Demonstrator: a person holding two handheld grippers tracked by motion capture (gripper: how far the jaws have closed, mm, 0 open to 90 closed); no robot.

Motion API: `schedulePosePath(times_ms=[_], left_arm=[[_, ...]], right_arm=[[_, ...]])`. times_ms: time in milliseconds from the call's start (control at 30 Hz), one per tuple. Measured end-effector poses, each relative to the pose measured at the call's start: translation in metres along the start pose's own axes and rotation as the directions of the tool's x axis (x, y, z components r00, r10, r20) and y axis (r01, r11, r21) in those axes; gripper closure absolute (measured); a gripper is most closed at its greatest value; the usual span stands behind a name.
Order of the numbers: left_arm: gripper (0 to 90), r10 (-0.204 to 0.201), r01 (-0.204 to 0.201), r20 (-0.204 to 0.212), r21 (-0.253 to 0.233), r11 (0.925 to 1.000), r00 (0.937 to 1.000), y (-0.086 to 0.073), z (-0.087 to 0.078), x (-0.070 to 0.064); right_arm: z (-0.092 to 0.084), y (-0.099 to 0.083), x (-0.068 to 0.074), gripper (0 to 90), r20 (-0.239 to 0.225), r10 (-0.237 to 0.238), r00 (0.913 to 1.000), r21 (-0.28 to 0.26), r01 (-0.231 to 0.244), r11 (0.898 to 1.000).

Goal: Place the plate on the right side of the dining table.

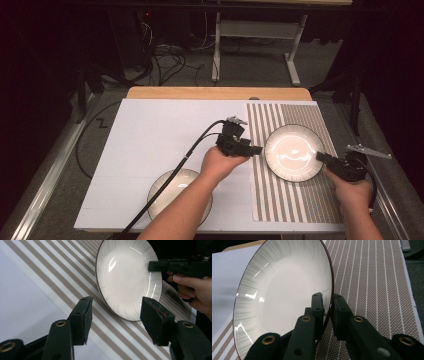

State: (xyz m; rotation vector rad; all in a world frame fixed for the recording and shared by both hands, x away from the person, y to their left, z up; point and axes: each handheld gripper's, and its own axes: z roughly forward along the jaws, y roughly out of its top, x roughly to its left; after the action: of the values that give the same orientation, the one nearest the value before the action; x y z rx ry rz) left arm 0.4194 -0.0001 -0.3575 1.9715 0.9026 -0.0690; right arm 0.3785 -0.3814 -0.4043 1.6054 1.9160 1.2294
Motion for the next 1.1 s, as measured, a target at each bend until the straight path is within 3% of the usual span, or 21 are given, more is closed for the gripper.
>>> schedulePosePath(times_ms=[67,167,300,433,567,767,900,1100], left_arm=[[40.7,-0.003,0.003,-0.006,-0.008,1.0,1.0,-0.005,-0.011,0.003],[40.3,0.015,-0.016,-0.05,-0.026,0.9995,0.9986,-0.016,-0.03,0.009],[38.0,-0.008,0.006,-0.057,-0.042,0.9991,0.9983,-0.03,-0.051,0.022],[37.5,-0.019,0.014,-0.073,-0.072,0.9973,0.9971,-0.041,-0.072,0.032],[37.0,-0.02,0.009,-0.093,-0.109,0.9939,0.9955,-0.055,-0.097,0.042],[33.3,-0.029,0.012,-0.121,-0.139,0.9902,0.9922,-0.073,-0.126,0.054],[31.9,-0.019,-0.008,-0.158,-0.167,0.9859,0.9872,-0.086,-0.142,0.059],[30.6,-0.037,-0.006,-0.21,-0.198,0.9803,0.9771,-0.11,-0.166,0.071]], right_arm=[[0.002,0.001,0.001,82.8,0.012,0.004,0.9999,0.001,-0.004,1.0],[0.006,0.002,0.001,81.4,0.029,0.015,0.9995,0.012,-0.015,1.0],[0.015,0.0,-0.001,78.7,0.056,0.055,0.9969,0.037,-0.057,0.998],[0.021,-0.003,-0.001,78.4,0.122,0.049,0.9913,0.052,-0.056,0.997],[0.022,-0.006,-0.002,77.2,0.128,0.059,0.9901,0.052,-0.066,0.996],[0.014,-0.005,0.009,63.9,0.169,-0.008,0.9856,0.045,0.001,0.999],[0.005,-0.004,0.026,53.4,0.187,-0.068,0.9799,-0.003,0.07,0.998],[-0.004,-0.006,0.064,36.1,0.105,-0.145,0.9838,-0.099,0.156,0.983]])
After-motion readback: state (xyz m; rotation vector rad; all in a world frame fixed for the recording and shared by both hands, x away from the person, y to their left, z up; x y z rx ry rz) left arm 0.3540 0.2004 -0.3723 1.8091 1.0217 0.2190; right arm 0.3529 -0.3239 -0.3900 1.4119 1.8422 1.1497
